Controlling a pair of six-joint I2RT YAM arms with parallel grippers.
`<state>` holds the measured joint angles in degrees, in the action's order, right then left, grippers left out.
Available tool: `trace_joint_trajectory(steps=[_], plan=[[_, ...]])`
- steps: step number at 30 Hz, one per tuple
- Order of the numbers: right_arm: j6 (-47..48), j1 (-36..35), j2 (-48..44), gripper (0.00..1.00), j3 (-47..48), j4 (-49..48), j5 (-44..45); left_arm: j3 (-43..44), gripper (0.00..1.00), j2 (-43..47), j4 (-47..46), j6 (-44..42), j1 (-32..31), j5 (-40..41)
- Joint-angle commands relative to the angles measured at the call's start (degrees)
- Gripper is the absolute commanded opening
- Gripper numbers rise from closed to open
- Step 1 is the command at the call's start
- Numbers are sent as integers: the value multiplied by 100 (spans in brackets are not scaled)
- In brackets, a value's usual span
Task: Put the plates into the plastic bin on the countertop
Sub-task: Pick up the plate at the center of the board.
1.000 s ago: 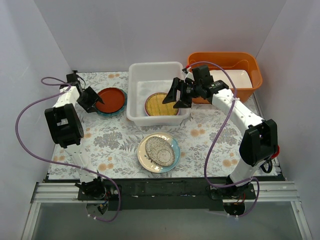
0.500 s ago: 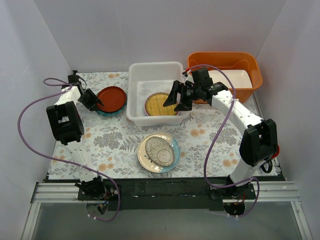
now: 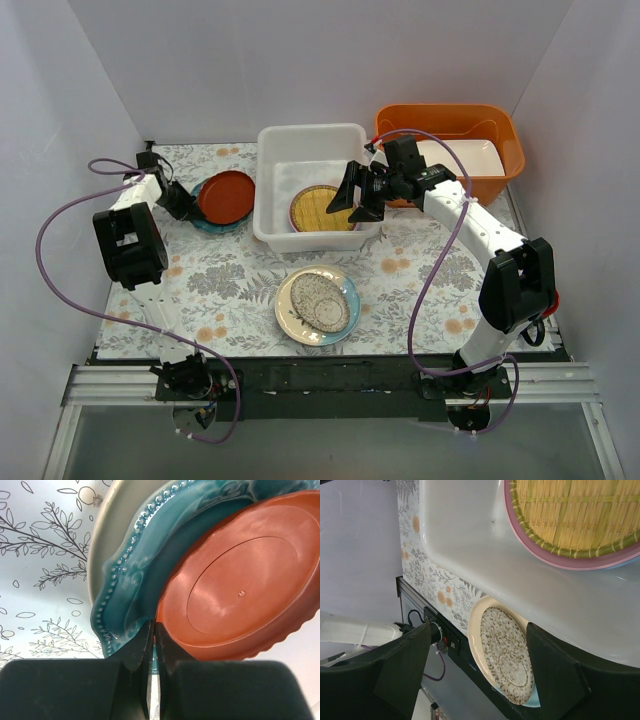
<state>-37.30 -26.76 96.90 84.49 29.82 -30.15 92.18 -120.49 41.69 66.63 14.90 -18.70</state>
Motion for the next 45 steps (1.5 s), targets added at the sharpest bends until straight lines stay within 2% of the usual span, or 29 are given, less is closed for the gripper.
trace_joint_trajectory(steps=[1,26,45], plan=[[47,-22,-242,84,24,-100,-17,-86,0,236,-47,-89,13,-11],[91,-22,-268,84,-38,-117,-43,476,0,869,234,113,75,-2],[82,-13,-348,83,-125,-135,-17,590,0,1317,225,228,277,-108]])
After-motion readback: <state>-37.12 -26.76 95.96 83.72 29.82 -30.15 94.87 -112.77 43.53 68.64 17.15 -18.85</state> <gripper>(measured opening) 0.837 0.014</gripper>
